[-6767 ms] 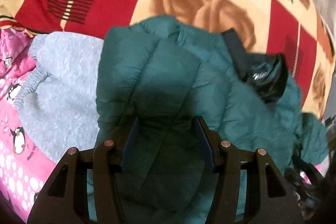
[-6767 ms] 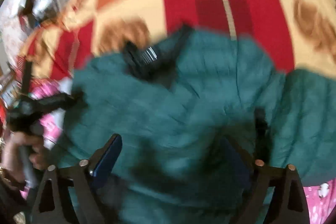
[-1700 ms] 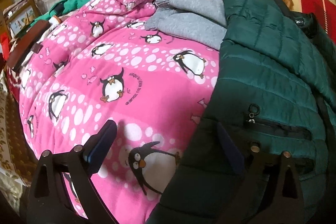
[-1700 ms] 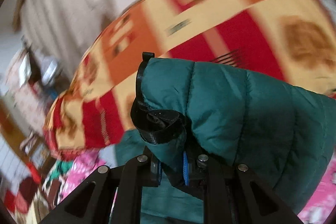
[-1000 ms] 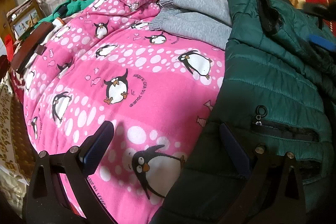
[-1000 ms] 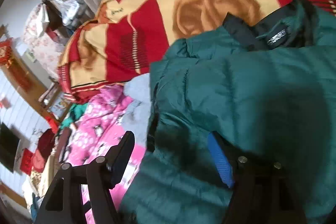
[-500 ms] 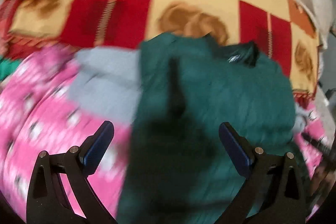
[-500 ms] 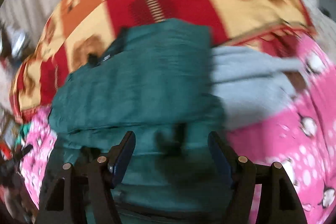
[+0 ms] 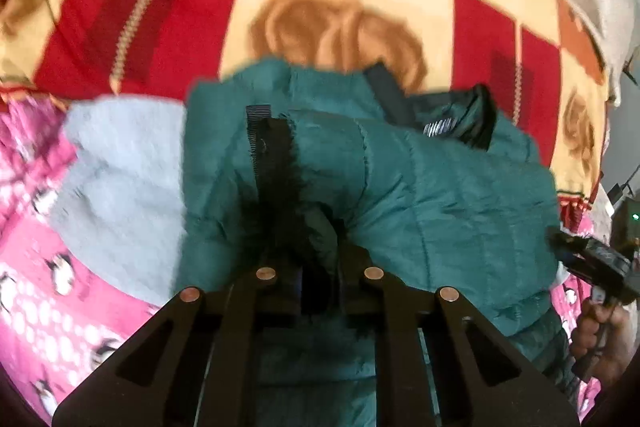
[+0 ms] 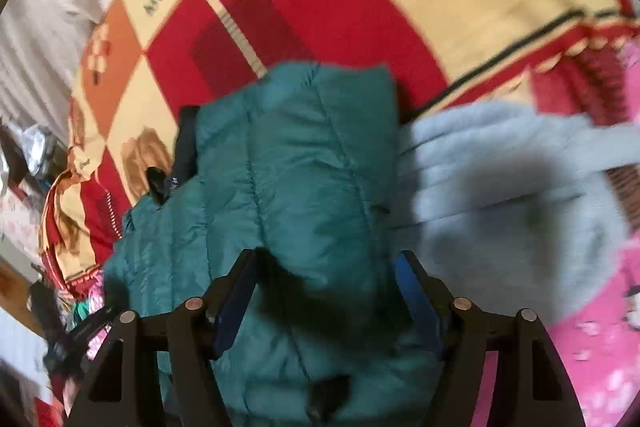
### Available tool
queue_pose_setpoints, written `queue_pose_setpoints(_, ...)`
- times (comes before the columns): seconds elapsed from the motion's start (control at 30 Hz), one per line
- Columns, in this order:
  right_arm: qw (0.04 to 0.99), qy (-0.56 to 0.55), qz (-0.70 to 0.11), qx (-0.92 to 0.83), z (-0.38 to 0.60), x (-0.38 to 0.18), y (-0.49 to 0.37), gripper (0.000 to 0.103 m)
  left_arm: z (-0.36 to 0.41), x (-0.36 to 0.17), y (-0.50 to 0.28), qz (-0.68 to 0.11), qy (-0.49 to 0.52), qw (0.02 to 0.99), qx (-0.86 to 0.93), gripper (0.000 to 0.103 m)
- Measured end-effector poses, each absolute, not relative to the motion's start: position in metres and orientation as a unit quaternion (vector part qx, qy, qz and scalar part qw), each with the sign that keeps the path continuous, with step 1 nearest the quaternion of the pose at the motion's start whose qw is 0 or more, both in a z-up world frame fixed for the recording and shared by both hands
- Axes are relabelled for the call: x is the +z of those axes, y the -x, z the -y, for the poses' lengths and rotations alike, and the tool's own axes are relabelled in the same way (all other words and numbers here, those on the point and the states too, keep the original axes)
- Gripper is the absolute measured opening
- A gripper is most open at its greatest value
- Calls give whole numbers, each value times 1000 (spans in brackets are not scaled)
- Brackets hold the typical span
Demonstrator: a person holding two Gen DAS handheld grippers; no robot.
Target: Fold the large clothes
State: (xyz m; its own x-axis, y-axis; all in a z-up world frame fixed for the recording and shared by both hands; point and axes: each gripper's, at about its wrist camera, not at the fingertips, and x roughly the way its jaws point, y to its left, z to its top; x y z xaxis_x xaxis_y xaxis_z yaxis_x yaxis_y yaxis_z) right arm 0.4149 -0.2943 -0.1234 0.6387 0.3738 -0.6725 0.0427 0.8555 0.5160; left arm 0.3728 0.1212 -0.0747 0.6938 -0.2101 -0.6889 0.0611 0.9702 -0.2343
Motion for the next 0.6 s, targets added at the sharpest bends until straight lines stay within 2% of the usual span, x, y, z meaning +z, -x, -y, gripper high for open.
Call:
queue_pose_setpoints(0.1,886,-209,-395,126,268,-109,-404,57,-151,-64,-364,-358,103,927,-49,11)
queue_pose_setpoints(0.23,894,-172,-401,102,264,-106,-392,58,-166,-94,-370,-433,125,889,-81,15)
queue_pose_setpoints(0.3,902,-174,-385,87,273,-95,-387,58,-165,-89,-365,-431,124,890,-85,16)
queue_pose_setpoints(0.33,909,-171,-373,77,278,-86,-384,58,-165,-84,-363,-423,123,894,-81,20)
queue_pose_setpoints(0.4,920,-159,-352,70,282,-68,-383,58,-169,-64,-358,-389,119,912,-53,34)
queue_pose_setpoints(0.47,931,-141,-331,68,279,-50,-386,58,-170,-40,-352,-337,111,935,-11,65)
queue_pose_setpoints(0.57,945,-104,-307,36,268,-41,-395,57,-151,-15,-349,-271,107,957,6,81)
queue_pose_setpoints(0.6,946,-98,-306,36,265,-43,-399,57,-141,-12,-353,-265,104,959,-12,82)
